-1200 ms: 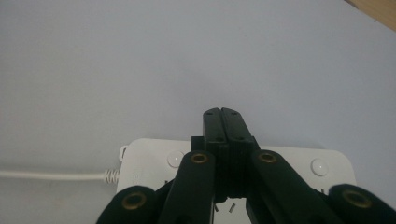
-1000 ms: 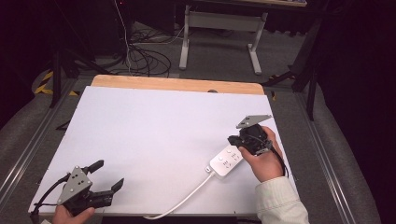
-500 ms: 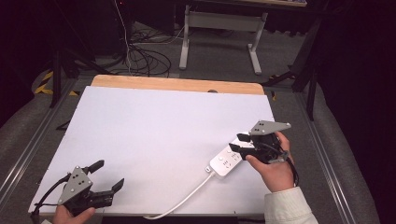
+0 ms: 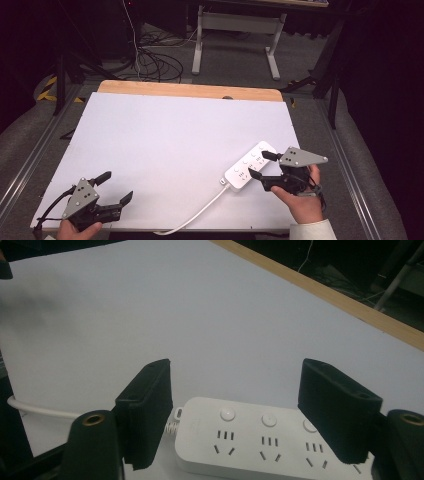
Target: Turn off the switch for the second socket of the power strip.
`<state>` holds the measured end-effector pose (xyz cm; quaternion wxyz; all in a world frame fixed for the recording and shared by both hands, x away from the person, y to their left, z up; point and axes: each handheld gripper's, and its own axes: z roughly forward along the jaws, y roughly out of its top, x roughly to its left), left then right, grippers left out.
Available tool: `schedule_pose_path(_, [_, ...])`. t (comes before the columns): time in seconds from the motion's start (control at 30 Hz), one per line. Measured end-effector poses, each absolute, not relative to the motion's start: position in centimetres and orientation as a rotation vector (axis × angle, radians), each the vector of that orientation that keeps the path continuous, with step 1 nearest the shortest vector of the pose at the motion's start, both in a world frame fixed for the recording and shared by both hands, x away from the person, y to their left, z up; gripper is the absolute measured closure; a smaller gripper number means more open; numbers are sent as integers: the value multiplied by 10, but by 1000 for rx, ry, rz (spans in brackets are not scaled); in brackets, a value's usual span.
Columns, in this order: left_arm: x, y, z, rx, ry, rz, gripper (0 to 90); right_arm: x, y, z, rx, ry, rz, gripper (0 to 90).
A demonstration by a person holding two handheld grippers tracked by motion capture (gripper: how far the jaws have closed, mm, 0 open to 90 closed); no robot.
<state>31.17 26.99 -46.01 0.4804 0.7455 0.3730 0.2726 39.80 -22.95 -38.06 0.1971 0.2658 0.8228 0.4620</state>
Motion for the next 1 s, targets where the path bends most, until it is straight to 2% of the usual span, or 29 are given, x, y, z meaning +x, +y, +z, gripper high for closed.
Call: schedule_pose_path(1.0, [309,272,-459,1822,913,667,125,382,-260,-458,865,2315,1421,260])
